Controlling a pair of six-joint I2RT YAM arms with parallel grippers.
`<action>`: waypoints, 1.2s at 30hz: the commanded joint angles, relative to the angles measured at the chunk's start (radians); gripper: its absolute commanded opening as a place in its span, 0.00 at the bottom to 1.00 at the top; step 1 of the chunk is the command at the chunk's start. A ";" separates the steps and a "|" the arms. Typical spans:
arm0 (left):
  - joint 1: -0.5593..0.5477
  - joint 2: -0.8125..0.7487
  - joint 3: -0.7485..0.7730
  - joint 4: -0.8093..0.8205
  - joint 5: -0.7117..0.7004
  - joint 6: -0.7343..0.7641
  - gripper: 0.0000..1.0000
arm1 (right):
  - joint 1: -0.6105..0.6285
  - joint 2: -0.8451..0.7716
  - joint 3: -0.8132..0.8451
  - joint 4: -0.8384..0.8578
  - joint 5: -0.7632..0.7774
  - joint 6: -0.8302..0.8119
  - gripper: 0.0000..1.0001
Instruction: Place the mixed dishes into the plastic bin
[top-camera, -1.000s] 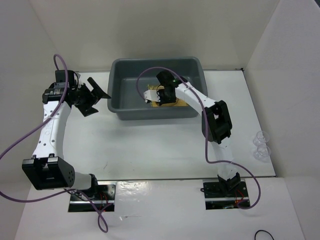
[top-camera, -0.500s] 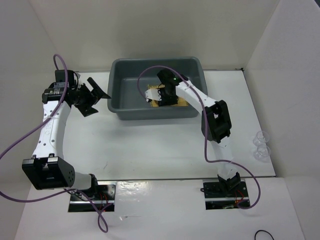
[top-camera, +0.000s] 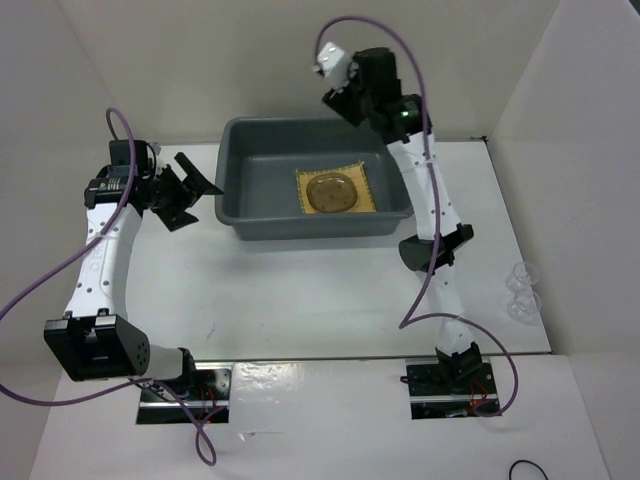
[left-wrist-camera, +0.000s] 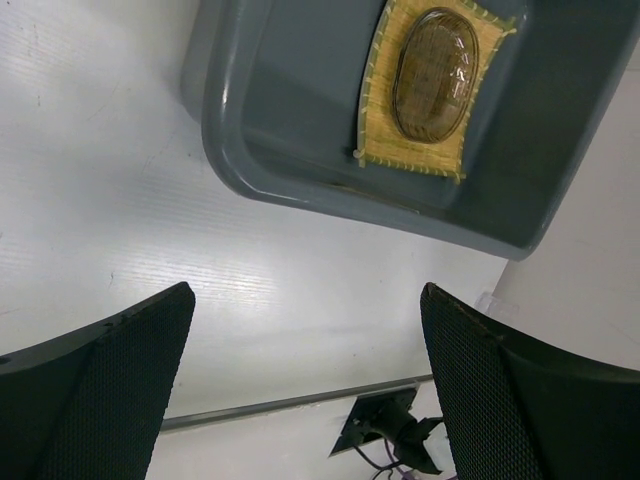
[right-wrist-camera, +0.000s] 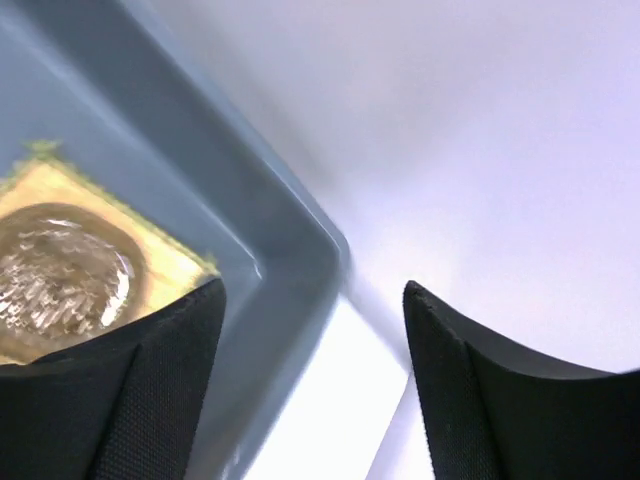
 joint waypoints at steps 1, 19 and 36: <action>0.006 -0.034 0.010 0.043 0.017 0.003 1.00 | -0.141 0.052 0.060 -0.268 0.198 0.300 0.75; 0.006 0.130 0.066 0.090 0.123 0.077 1.00 | -0.694 -0.649 -1.516 0.025 0.290 0.463 0.68; -0.003 0.054 -0.014 0.070 0.123 0.075 1.00 | -0.826 -0.688 -1.832 0.294 0.320 0.375 0.66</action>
